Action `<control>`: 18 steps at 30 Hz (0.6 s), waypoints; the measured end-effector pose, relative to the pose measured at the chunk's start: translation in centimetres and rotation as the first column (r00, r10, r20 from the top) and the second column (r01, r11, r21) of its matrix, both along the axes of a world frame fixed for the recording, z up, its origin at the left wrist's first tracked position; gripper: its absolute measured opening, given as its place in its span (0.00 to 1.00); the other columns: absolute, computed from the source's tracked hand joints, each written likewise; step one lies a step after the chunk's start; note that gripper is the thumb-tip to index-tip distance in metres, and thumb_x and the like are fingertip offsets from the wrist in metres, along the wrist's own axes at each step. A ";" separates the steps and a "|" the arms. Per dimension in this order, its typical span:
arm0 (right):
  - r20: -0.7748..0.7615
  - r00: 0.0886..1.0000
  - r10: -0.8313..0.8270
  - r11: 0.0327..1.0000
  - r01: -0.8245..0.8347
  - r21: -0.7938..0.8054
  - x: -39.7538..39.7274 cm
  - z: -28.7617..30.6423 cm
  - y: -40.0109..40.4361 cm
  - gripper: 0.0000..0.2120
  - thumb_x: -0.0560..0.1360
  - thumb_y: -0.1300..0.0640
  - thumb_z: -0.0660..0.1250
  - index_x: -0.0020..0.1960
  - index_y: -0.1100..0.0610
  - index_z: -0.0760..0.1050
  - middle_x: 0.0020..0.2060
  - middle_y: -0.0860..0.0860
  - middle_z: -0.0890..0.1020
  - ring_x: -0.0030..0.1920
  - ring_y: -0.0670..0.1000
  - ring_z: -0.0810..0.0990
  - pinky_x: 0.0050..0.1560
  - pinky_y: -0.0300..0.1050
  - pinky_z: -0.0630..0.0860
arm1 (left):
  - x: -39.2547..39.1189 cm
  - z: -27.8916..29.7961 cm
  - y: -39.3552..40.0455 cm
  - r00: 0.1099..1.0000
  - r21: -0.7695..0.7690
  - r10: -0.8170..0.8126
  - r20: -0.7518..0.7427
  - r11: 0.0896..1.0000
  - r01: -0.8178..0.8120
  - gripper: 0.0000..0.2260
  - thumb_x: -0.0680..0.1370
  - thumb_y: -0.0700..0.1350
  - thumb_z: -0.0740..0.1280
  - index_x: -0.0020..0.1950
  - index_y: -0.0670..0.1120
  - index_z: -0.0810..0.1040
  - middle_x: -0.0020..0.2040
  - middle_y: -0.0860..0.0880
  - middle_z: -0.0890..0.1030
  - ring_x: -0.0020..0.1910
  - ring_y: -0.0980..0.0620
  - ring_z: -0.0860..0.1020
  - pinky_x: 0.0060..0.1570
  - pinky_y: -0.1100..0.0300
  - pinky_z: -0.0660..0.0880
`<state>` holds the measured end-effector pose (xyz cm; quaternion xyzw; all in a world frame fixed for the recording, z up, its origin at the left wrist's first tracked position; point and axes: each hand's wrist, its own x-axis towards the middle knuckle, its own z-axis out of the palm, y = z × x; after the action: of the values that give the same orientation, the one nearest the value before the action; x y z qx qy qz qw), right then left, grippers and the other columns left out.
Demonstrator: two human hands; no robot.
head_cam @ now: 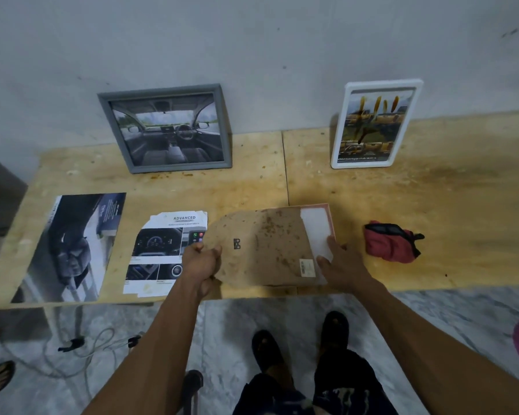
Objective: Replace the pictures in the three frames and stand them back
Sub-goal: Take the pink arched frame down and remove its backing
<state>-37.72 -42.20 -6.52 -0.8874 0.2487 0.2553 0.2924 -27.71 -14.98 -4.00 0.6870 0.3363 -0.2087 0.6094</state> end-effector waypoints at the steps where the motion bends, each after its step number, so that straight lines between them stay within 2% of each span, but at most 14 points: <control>1: -0.020 1.000 0.013 1.000 -0.014 -0.006 -0.1 0.3 0.0 0.31 0.82 0.45 0.56 0.79 0.54 0.49 0.73 0.63 0.60 0.72 0.63 0.61 0.71 0.52 0.60 | -0.1 0.5 0.2 1.000 -0.044 0.011 -0.002 0.999 -0.012 0.08 0.78 0.31 0.67 0.56 0.37 0.74 0.51 0.37 0.82 0.49 0.39 0.83 0.49 0.41 0.82; 3: -0.026 0.999 -0.018 1.000 0.018 -0.018 -0.1 1.1 0.2 0.30 0.82 0.43 0.54 0.79 0.55 0.51 0.73 0.63 0.62 0.73 0.62 0.61 0.71 0.53 0.58 | -0.2 1.4 0.8 0.999 -0.096 0.025 0.024 0.995 -0.023 0.10 0.78 0.31 0.67 0.59 0.35 0.74 0.53 0.34 0.82 0.51 0.38 0.83 0.47 0.41 0.82; 5: 0.048 0.991 -0.128 0.992 0.129 0.000 0.2 2.1 0.6 0.30 0.82 0.41 0.51 0.78 0.56 0.57 0.72 0.63 0.65 0.72 0.62 0.63 0.71 0.54 0.60 | -0.1 2.4 1.3 0.997 -0.109 0.041 0.062 0.993 -0.034 0.08 0.78 0.31 0.67 0.57 0.36 0.74 0.54 0.33 0.82 0.50 0.38 0.82 0.46 0.43 0.82; 7: 0.151 0.955 -0.257 0.964 0.243 0.108 0.9 3.4 1.5 0.29 0.81 0.40 0.52 0.75 0.57 0.64 0.70 0.60 0.71 0.69 0.61 0.70 0.69 0.54 0.66 | 0.0 3.3 1.8 0.995 -0.140 0.059 0.079 0.989 -0.047 0.05 0.79 0.31 0.67 0.51 0.39 0.74 0.49 0.35 0.82 0.44 0.39 0.82 0.35 0.48 0.83; 8: 0.174 0.926 -0.334 0.932 0.297 0.206 1.3 4.3 2.0 0.28 0.81 0.40 0.55 0.73 0.56 0.67 0.68 0.59 0.73 0.65 0.60 0.74 0.65 0.55 0.71 | 0.0 3.8 2.0 0.995 -0.165 0.065 0.080 0.985 -0.051 0.05 0.79 0.31 0.67 0.52 0.38 0.75 0.49 0.36 0.82 0.43 0.40 0.82 0.34 0.48 0.83; 10: 0.141 0.860 -0.491 0.814 0.395 0.426 1.9 5.9 3.3 0.27 0.78 0.41 0.62 0.71 0.54 0.69 0.64 0.57 0.76 0.57 0.59 0.80 0.55 0.58 0.79 | 0.2 4.2 2.3 0.994 -0.216 0.082 0.076 0.974 -0.063 0.11 0.78 0.31 0.67 0.60 0.35 0.74 0.52 0.34 0.82 0.48 0.37 0.83 0.41 0.43 0.83; 12: 0.127 0.825 -0.550 0.743 0.415 0.526 2.5 6.9 4.3 0.26 0.74 0.47 0.69 0.70 0.53 0.70 0.60 0.56 0.79 0.53 0.57 0.81 0.51 0.57 0.82 | 0.6 4.4 2.3 0.993 -0.243 0.091 0.080 0.968 -0.069 0.17 0.77 0.31 0.69 0.65 0.37 0.72 0.56 0.35 0.81 0.52 0.35 0.82 0.45 0.41 0.82; 15: 0.164 0.786 -0.596 0.730 0.446 0.517 3.1 7.6 5.1 0.20 0.73 0.57 0.71 0.64 0.53 0.73 0.52 0.55 0.82 0.51 0.56 0.82 0.49 0.54 0.82 | 1.3 4.4 1.3 0.990 -0.139 0.072 0.124 0.989 -0.055 0.16 0.75 0.34 0.73 0.59 0.43 0.74 0.54 0.38 0.81 0.48 0.39 0.82 0.38 0.48 0.82; 16: 0.174 0.765 -0.620 0.722 0.469 0.508 3.4 7.7 5.0 0.19 0.73 0.59 0.71 0.63 0.52 0.73 0.52 0.54 0.82 0.50 0.57 0.81 0.49 0.54 0.82 | 1.6 4.4 0.8 0.989 -0.074 0.044 0.140 0.997 -0.034 0.15 0.74 0.37 0.75 0.56 0.46 0.75 0.53 0.39 0.82 0.47 0.39 0.82 0.39 0.47 0.82; 18: 0.186 0.725 -0.663 0.705 0.521 0.481 4.2 7.8 4.4 0.19 0.73 0.61 0.71 0.61 0.52 0.72 0.51 0.55 0.81 0.49 0.57 0.81 0.46 0.54 0.82 | 2.2 4.5 -0.1 0.987 0.051 -0.032 0.159 0.998 0.024 0.17 0.70 0.42 0.79 0.55 0.49 0.77 0.56 0.41 0.82 0.50 0.39 0.82 0.48 0.43 0.82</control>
<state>-33.52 -37.82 1.28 -0.7088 0.4121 0.0307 0.5716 -25.47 -15.09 0.49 0.7208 0.2818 -0.1532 0.6145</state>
